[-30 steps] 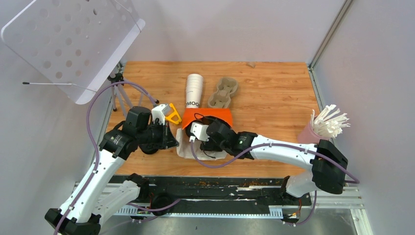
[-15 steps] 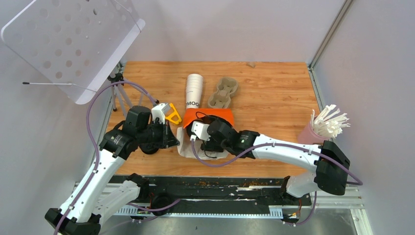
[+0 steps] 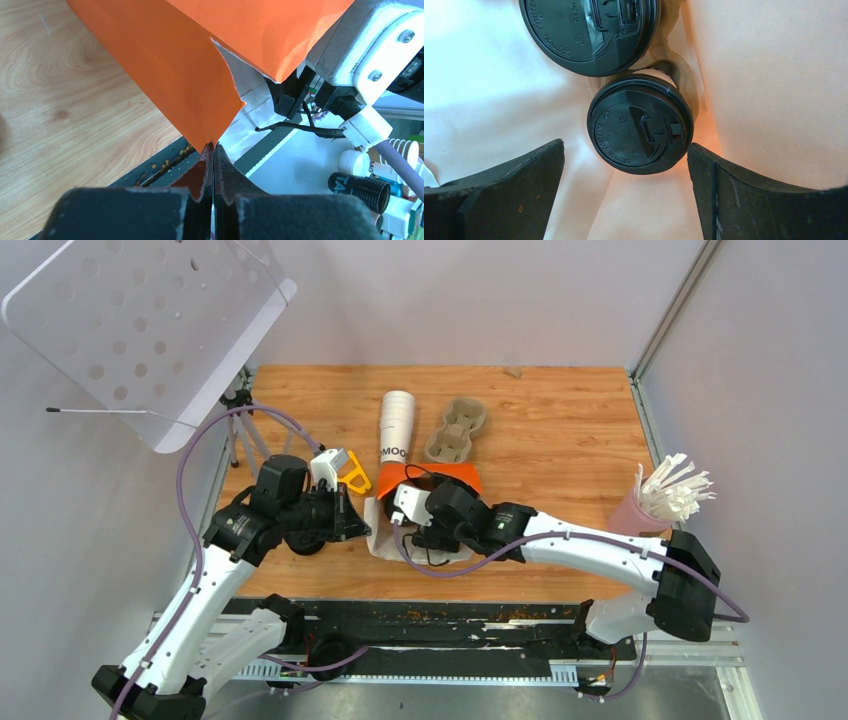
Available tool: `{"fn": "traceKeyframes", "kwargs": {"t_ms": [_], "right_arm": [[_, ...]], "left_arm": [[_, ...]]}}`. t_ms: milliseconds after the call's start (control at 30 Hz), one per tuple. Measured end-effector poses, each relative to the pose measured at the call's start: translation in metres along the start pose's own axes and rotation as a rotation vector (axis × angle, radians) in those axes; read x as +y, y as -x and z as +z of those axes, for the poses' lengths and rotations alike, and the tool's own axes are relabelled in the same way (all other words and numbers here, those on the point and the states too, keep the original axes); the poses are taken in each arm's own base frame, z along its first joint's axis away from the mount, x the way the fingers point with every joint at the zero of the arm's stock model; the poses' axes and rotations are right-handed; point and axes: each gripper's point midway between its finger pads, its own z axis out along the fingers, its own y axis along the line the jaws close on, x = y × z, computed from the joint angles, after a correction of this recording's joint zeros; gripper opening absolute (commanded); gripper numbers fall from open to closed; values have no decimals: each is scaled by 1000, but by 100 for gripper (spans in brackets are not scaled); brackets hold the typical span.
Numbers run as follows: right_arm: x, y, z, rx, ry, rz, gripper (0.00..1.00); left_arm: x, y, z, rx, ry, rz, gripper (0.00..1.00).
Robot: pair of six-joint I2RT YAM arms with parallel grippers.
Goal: Pack the takeout coffee
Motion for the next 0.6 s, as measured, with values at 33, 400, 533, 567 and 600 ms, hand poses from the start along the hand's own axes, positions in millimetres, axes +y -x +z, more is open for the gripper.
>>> {"fn": "traceKeyframes", "kwargs": {"t_ms": [33, 400, 533, 567, 600], "right_arm": [[0, -1, -1, 2, 2, 2, 93], [-4, 1, -14, 2, 4, 24, 91], [-8, 5, -21, -15, 1, 41, 90], [-8, 6, -23, -18, 3, 45, 89], [-9, 6, -25, -20, 5, 47, 87]], "left_arm": [[-1, 0, 0, -1, -3, -1, 0], [-6, 5, -1, -20, -22, -19, 0], [-8, 7, 0, -28, -31, -22, 0], [-8, 7, 0, -30, -33, -22, 0], [-9, 8, 0, -31, -34, -23, 0]]}}
